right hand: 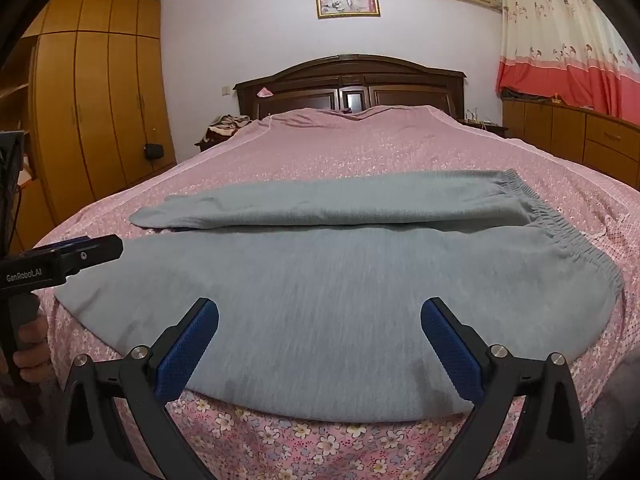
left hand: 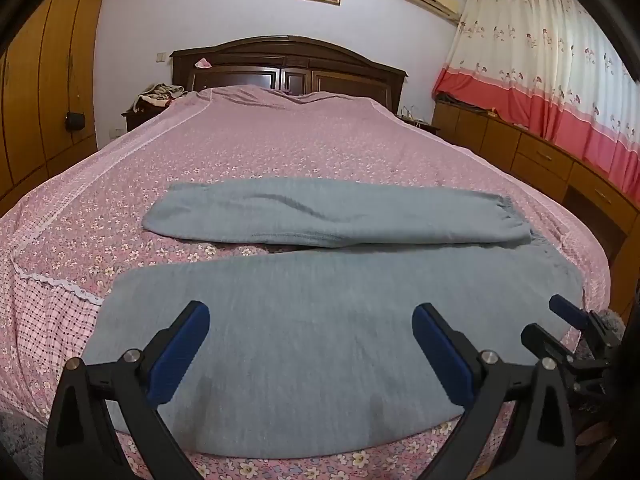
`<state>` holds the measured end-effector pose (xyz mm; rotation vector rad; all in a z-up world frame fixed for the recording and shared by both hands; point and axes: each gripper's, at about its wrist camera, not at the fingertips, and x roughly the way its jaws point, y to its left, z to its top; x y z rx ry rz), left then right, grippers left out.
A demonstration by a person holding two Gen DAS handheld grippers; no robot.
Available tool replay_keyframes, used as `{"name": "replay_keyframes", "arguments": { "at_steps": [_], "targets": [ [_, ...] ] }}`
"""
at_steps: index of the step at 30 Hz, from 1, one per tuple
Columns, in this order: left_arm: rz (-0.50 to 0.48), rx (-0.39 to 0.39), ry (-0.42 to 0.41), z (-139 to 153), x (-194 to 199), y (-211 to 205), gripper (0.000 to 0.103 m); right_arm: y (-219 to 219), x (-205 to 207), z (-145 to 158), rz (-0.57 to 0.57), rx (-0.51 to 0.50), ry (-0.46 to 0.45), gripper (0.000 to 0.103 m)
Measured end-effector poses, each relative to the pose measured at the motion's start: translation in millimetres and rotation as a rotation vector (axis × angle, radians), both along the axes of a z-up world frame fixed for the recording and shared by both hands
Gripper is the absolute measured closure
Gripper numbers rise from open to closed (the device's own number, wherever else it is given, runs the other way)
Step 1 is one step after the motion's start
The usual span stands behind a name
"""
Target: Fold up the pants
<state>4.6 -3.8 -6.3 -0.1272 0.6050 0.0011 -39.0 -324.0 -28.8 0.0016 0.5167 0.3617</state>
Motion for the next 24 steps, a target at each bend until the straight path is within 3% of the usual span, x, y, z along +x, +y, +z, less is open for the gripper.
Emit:
{"name": "replay_keyframes", "arguments": {
  "at_steps": [24],
  "targets": [
    [-0.013,0.004,0.003,1.3,-2.2,-4.2,0.000,-2.3,5.5,-9.7,0.005,0.018,0.011,0.000]
  ]
}}
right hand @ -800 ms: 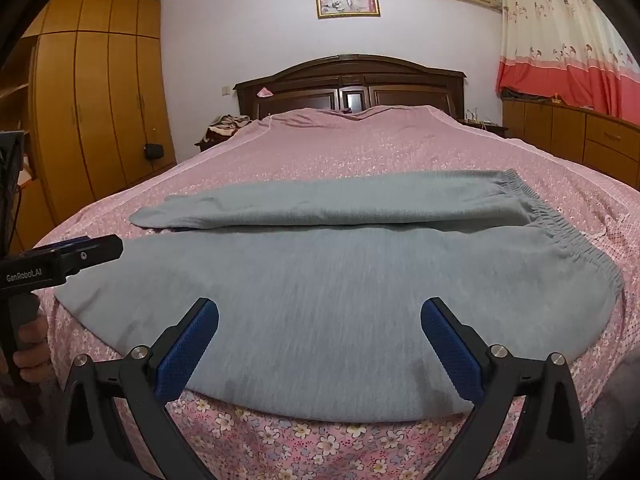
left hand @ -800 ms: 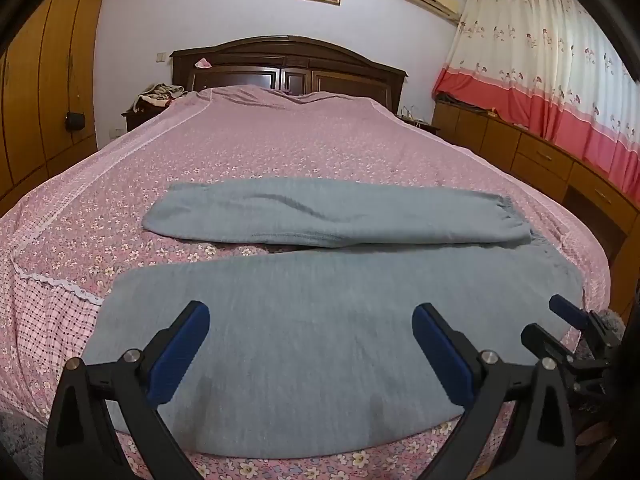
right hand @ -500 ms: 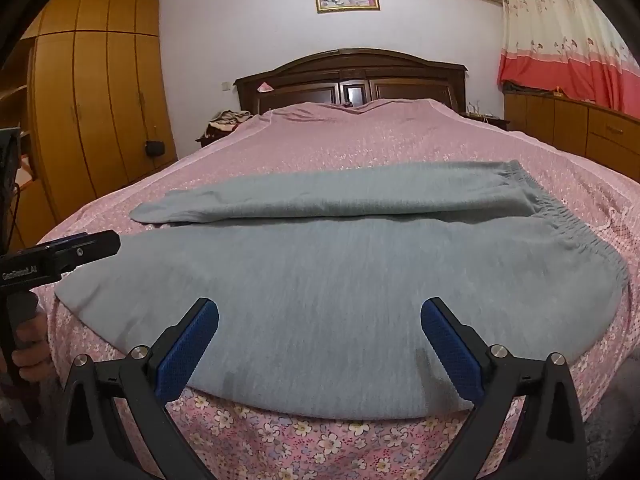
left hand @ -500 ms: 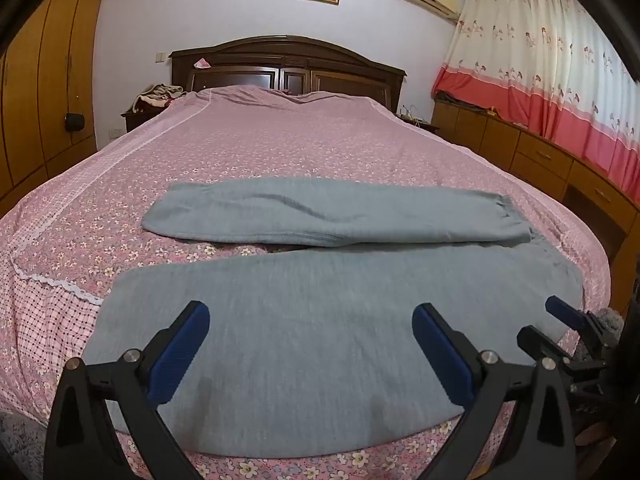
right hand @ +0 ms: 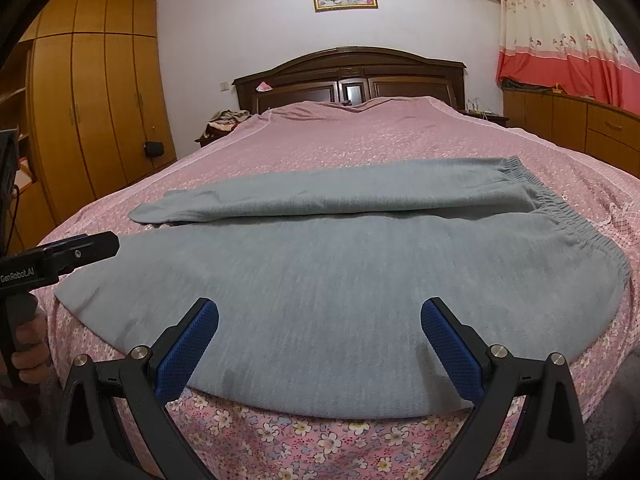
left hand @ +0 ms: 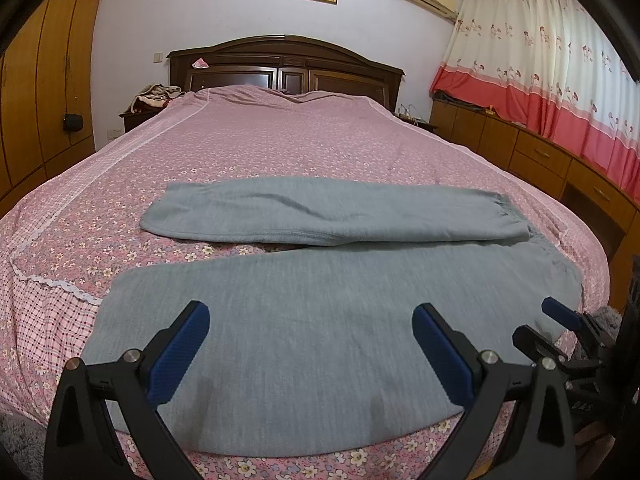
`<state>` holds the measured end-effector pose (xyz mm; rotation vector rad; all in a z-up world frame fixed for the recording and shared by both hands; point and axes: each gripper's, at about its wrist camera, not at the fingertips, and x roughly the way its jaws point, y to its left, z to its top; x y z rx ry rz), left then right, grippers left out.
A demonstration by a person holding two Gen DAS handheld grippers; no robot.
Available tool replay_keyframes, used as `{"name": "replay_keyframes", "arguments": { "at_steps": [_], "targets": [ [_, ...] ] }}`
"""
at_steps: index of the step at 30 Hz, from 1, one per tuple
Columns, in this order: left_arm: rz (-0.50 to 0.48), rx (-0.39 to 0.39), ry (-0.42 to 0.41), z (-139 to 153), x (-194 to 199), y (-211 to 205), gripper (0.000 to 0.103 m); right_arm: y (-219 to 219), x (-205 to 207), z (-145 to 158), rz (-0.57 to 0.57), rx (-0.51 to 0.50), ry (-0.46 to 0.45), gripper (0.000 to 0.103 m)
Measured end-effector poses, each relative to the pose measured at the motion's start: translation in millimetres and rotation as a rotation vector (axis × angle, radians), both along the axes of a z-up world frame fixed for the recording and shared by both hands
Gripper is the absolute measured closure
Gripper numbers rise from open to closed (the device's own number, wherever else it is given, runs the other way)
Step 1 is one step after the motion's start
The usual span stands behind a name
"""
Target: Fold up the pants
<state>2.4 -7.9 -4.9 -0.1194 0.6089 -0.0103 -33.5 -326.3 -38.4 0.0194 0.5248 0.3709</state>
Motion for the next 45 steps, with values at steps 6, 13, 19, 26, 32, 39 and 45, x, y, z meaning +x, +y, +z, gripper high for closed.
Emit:
{"name": "replay_keyframes", "arguments": {
  "at_steps": [6,13,19,26,32,39,45],
  "targets": [
    [-0.007,0.010,-0.001,0,0,-4,0.000,3,0,-1,-0.004,0.004,0.006,0.000],
    [-0.011,0.013,0.002,-1,1,-5,0.000,5,0,-1,-0.002,0.005,0.005,0.000],
    [-0.012,0.012,0.001,-1,2,-5,0.000,6,0,-2,0.000,-0.006,0.011,0.000],
    [-0.016,0.014,0.001,-2,1,-5,0.000,6,-1,-3,0.001,-0.007,0.012,0.000],
    [-0.026,0.023,0.006,-2,2,-8,0.000,4,1,10,0.014,0.019,0.029,0.000],
    [-0.101,-0.015,0.016,13,21,-9,0.000,-2,21,80,0.143,0.100,-0.013,0.000],
    [-0.266,0.011,0.012,40,52,-16,0.000,3,49,131,0.254,-0.028,-0.068,0.000]
  ]
}}
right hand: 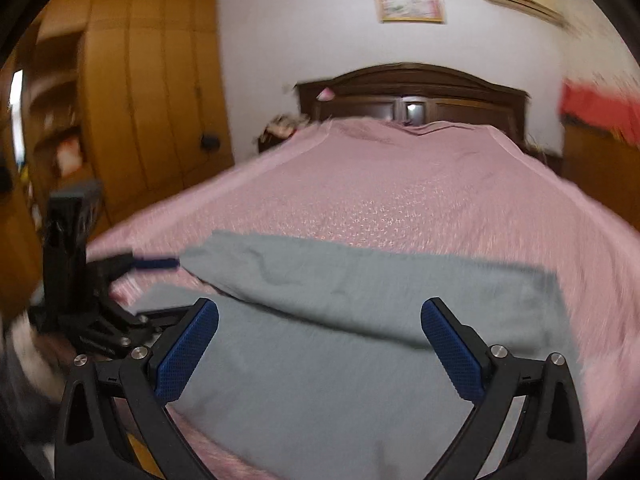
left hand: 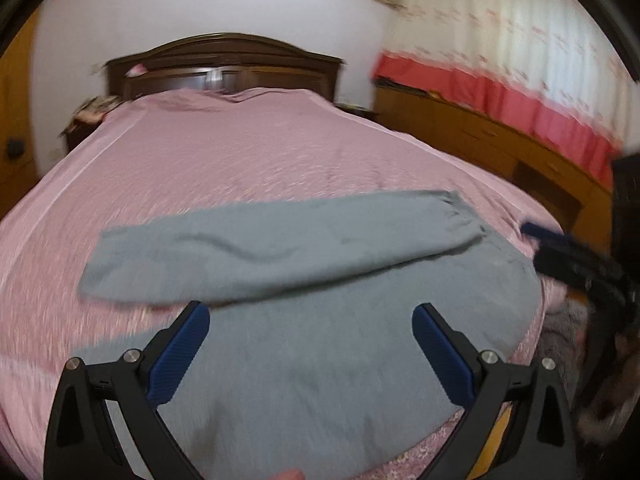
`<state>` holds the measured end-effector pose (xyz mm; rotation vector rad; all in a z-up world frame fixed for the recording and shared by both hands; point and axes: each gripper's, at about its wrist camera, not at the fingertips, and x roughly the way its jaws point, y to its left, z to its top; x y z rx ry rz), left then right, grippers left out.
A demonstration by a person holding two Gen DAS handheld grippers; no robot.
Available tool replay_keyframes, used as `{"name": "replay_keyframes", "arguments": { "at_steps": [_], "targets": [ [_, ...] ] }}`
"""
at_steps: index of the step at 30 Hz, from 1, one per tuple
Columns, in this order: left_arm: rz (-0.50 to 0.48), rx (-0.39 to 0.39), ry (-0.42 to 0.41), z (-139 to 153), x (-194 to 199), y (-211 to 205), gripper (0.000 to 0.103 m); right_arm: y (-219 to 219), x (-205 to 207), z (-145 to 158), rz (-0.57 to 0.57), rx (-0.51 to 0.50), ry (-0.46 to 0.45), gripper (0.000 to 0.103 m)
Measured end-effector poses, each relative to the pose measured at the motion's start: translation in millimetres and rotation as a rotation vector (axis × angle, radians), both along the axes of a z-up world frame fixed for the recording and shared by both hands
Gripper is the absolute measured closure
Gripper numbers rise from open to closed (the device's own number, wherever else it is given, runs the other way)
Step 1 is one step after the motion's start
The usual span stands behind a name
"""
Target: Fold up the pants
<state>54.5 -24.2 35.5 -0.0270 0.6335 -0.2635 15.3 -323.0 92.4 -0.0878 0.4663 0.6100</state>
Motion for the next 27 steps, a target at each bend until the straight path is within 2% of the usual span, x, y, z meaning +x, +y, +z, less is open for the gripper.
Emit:
{"name": "replay_keyframes", "arguments": {
  "at_steps": [2,7,10,13,16,19,21,24,27],
  "targets": [
    [-0.063,0.078,-0.005,8,15,-7,0.000,3,31,7,0.051,-0.111,0.045,0.000],
    [-0.230,0.265,-0.007,21,62,-16,0.000,10,102,11,0.343,-0.295,0.088,0.001],
    [-0.334,0.342,0.013,25,98,-19,0.000,14,137,-6,0.519,-0.453,0.115,0.013],
    [-0.440,0.439,0.050,25,143,-23,0.000,21,182,-31,0.691,-0.541,0.237,0.021],
    [-0.526,0.474,0.097,18,181,-24,0.001,31,226,-54,0.773,-0.586,0.344,0.025],
    [-0.566,0.501,0.155,1,220,-23,0.001,48,259,-79,0.806,-0.648,0.383,0.035],
    [-0.572,0.519,0.183,-14,243,-21,0.001,48,279,-93,0.811,-0.667,0.413,0.037],
    [-0.592,0.510,0.258,-38,270,-10,0.009,40,304,-112,0.810,-0.700,0.473,0.037],
    [-0.613,0.538,0.305,-61,284,-4,0.011,23,319,-117,0.810,-0.684,0.526,0.037]
  ]
}}
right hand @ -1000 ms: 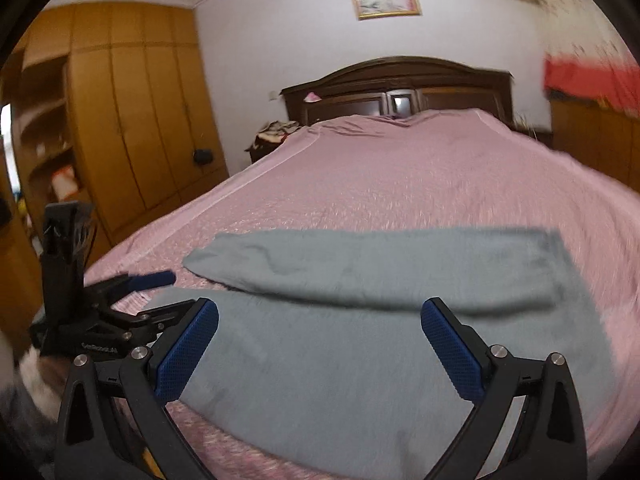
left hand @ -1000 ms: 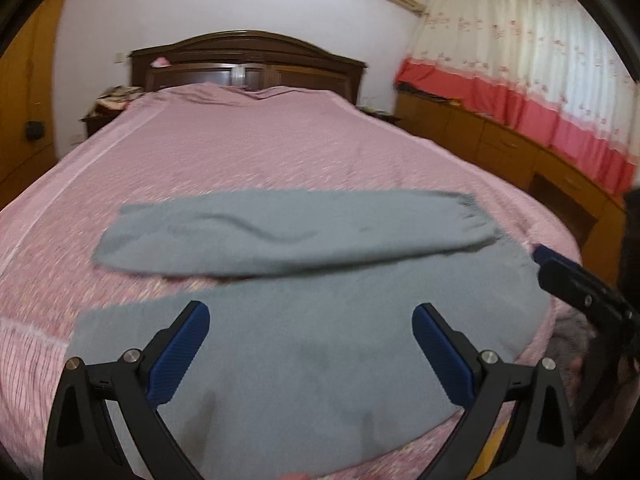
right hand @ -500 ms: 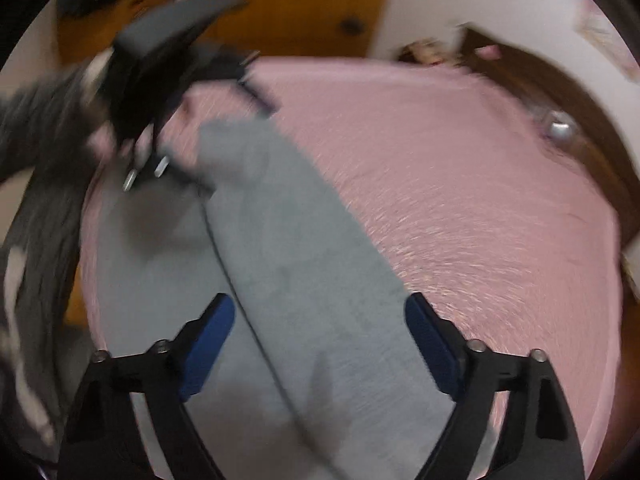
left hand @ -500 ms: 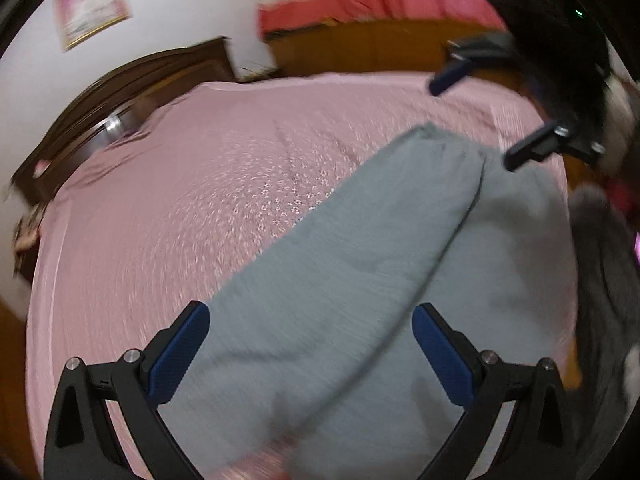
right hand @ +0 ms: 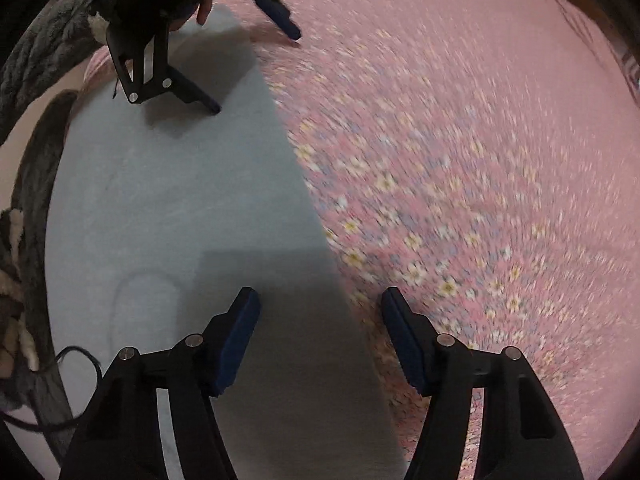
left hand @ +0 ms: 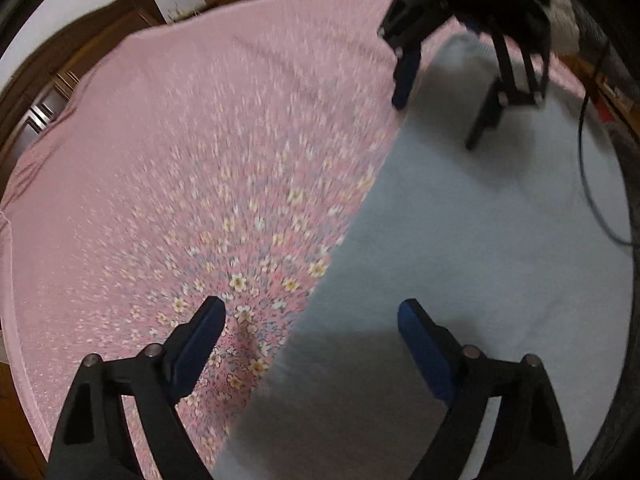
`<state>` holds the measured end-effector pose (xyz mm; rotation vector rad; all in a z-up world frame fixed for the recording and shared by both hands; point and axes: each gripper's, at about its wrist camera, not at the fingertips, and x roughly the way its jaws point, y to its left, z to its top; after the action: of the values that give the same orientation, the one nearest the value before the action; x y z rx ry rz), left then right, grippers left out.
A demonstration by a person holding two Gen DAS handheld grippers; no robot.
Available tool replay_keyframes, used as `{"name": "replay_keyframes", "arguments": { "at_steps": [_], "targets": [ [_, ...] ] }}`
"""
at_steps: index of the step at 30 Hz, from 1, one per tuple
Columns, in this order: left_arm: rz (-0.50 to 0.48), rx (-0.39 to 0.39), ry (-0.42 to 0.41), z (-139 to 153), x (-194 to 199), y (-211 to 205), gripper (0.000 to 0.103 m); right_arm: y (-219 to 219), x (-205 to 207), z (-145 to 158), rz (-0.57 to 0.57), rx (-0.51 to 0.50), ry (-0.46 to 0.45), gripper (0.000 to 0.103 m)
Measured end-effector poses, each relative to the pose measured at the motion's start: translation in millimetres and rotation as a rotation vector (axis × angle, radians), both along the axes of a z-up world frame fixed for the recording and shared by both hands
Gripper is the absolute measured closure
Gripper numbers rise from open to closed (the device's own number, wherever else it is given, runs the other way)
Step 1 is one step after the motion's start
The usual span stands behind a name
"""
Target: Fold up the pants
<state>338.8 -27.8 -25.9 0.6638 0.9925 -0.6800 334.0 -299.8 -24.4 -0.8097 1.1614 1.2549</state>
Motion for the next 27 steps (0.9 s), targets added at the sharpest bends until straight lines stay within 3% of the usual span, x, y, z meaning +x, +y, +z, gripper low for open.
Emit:
{"name": "replay_keyframes", "arguments": {
  "at_steps": [4,5,7,9,10,11,12,13,16,21,27],
  "targets": [
    [-0.040,-0.016,0.057,-16,10,8,0.008,-26,14,1,-0.041,0.018,0.119,0.036],
    [-0.027,-0.021,0.081,-18,15,11,0.003,-31,19,2,-0.058,0.020,0.150,0.036],
    [0.012,-0.043,0.152,-23,27,18,0.003,-40,26,5,-0.080,0.026,0.182,0.039],
    [0.031,-0.082,0.223,-26,34,22,0.015,-49,32,14,-0.072,0.031,0.201,0.056],
    [0.018,-0.098,0.233,-23,32,24,0.031,-53,33,18,-0.069,0.036,0.211,0.063],
    [-0.001,-0.110,0.230,-20,28,26,0.054,-57,36,23,-0.068,0.038,0.218,0.074],
    [-0.017,-0.116,0.235,-17,24,28,0.065,-61,38,28,-0.068,0.038,0.216,0.084],
    [-0.024,-0.117,0.244,-16,22,31,0.078,-59,38,32,-0.068,0.037,0.217,0.087],
    [-0.009,-0.109,0.246,-15,19,37,0.092,-53,29,42,-0.057,0.020,0.165,0.095],
    [0.014,-0.072,0.149,3,-1,42,0.097,-59,9,74,-0.069,-0.040,0.038,0.099],
    [0.057,-0.016,-0.020,31,-50,43,0.100,-67,-56,140,-0.057,-0.036,-0.256,0.099]
  ]
}}
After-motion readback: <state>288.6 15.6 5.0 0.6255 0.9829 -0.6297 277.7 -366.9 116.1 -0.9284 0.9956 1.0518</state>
